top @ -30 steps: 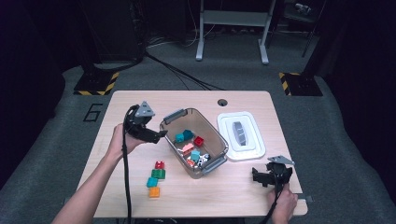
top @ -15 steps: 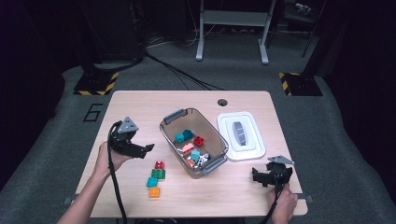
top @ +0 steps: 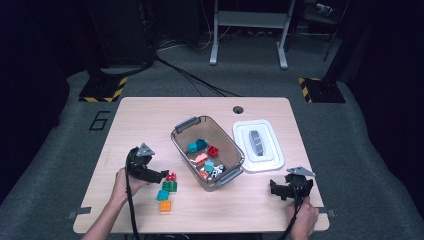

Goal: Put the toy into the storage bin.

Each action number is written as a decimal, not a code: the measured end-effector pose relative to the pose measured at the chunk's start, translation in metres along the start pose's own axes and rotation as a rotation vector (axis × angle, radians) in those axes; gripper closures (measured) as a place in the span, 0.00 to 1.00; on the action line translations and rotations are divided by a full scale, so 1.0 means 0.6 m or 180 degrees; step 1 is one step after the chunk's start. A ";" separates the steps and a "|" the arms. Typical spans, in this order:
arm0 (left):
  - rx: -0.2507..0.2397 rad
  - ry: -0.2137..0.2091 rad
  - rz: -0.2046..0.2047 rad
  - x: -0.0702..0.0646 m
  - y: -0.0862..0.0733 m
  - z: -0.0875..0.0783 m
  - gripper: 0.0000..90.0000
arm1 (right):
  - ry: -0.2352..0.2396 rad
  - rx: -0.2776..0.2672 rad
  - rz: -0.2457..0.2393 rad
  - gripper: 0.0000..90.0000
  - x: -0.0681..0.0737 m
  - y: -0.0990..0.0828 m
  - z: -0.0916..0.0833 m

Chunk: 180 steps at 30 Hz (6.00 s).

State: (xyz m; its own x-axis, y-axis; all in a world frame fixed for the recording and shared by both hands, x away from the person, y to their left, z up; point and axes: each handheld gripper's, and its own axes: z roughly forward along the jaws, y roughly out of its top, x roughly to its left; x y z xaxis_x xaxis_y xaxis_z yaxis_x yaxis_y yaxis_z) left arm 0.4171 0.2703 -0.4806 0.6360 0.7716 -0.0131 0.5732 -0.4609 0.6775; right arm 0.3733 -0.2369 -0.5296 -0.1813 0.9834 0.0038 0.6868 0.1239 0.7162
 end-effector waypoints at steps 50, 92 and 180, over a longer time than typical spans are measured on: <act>0.0225 -0.0059 -0.0245 0.019 -0.022 0.029 0.66 | 0.0000 0.0000 -0.0001 0.00 0.000 0.000 0.000; -0.0138 0.0136 -0.0046 0.058 0.088 -0.084 0.66 | 0.0013 0.0002 -0.0018 0.00 -0.001 0.001 0.001; -0.0078 -0.0040 0.0514 -0.028 0.158 -0.113 0.16 | 0.0033 0.0003 -0.0040 0.00 -0.001 0.002 0.002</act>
State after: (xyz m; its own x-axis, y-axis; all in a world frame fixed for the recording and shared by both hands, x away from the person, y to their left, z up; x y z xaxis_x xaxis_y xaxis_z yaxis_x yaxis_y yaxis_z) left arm 0.4258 0.2431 -0.3663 0.7252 0.6828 0.0884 0.4504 -0.5675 0.6892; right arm 0.3749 -0.2372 -0.5296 -0.1973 0.9804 0.0019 0.6850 0.1364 0.7156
